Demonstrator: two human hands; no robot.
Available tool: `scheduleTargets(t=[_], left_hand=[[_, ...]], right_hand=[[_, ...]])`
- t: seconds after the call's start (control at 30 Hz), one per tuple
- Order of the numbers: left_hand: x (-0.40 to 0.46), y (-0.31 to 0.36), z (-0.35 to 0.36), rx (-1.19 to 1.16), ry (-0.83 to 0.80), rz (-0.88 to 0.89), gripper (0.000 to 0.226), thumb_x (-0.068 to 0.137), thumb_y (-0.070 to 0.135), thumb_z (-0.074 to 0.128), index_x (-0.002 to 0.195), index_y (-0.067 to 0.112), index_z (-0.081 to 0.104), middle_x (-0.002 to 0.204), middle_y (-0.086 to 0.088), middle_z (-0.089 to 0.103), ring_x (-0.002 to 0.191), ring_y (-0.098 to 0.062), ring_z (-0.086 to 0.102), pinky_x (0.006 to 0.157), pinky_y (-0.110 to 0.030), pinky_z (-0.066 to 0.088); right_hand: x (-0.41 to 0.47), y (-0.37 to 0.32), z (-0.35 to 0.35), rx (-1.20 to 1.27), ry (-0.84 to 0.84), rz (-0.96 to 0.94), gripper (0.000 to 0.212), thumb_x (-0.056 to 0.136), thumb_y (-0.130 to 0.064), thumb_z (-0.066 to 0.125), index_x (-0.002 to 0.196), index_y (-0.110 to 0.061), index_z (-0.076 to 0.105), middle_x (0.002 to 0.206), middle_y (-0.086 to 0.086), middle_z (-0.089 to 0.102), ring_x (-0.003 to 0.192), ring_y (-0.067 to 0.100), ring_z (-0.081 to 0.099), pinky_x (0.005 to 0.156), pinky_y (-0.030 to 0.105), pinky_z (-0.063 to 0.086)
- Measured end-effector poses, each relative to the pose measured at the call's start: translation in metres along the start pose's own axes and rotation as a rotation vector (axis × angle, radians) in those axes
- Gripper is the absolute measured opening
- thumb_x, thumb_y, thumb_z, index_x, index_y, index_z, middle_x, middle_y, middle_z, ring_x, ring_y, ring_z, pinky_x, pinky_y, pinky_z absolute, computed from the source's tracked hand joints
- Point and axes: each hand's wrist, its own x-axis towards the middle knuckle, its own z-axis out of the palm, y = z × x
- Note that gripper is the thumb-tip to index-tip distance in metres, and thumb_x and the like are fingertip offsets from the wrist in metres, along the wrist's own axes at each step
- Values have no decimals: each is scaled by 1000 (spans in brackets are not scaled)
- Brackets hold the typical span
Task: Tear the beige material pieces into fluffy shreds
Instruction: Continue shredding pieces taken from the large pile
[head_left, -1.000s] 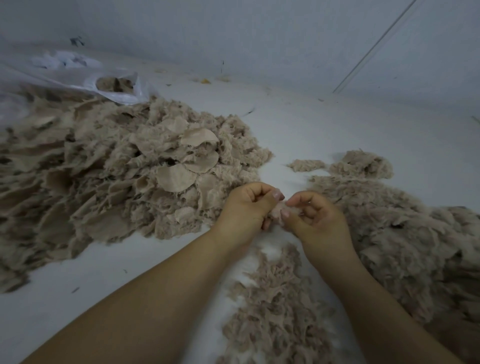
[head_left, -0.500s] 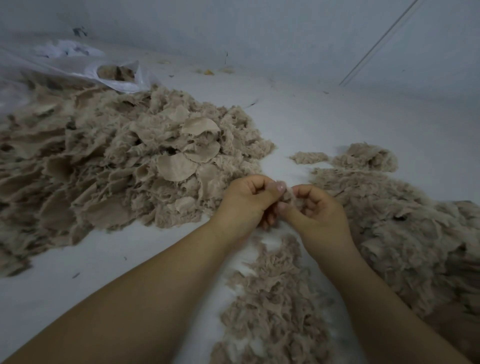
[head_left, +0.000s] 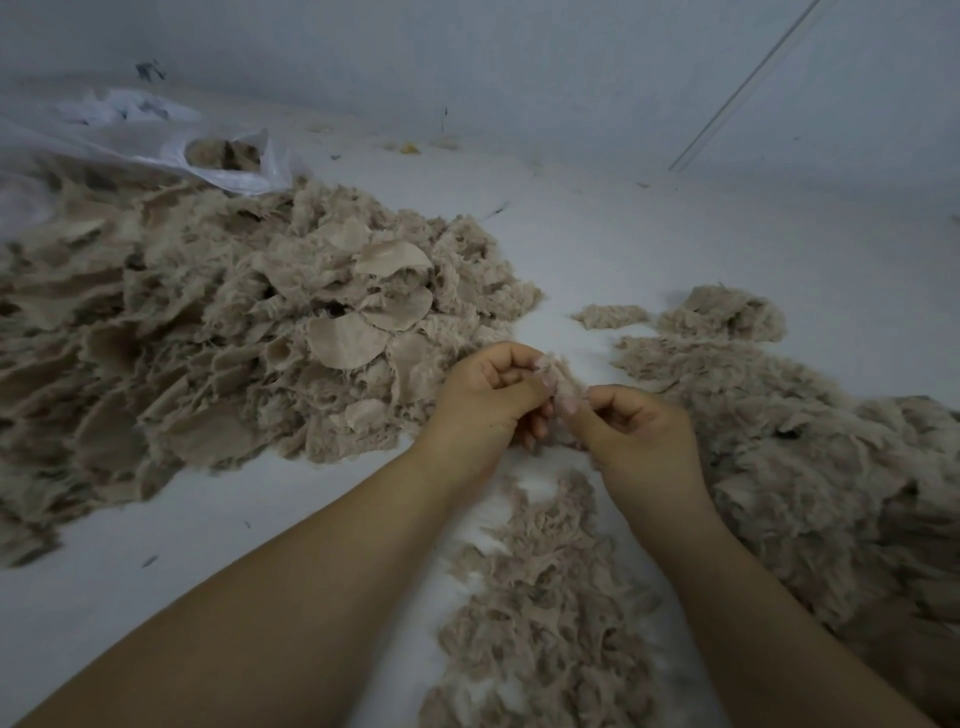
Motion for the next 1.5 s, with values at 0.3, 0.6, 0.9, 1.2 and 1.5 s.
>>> scheduleTargets(t=[0.3,0.6,0.9,1.2,1.5], left_hand=[[-1,-1,4,98,-35,9,30,84,20,71,80,-6,55,68,-23,59,51,-22,54,46,-28,46],[0,5,1,-54,-25,-55,26,97,5,51,71,8,57,61,-11,59,52,-22,53,51,-31,44],[-2,6,4,89,-57,-80,38,88,33,69,92,-4,57,73,-22,65,52,-30,60,42,-30,47],[-6,10,3,49,-34,-119,20,97,11,56,83,-3,52,58,-16,60,40,-24,53,38,-25,39],[0,10,-4,-120,137,-141,24,99,11,51,75,11,51,48,-7,54,32,-18,41,37,-22,26]], right_hand=[[0,5,0,-111,75,-16,7,82,-8,80,80,-10,74,76,8,72,65,15,66,61,23,54],[1,-3,-3,154,115,151,18,89,-15,73,72,-19,78,70,4,72,61,12,63,56,20,50],[2,-3,-3,169,125,166,18,92,-18,70,77,-18,79,81,17,74,74,25,69,70,30,55],[3,2,-1,-1,29,63,20,88,-21,74,71,-11,69,55,-2,65,51,5,59,51,15,47],[7,1,-16,122,-35,114,25,93,-7,66,70,-16,71,58,-5,64,51,5,54,54,17,45]])
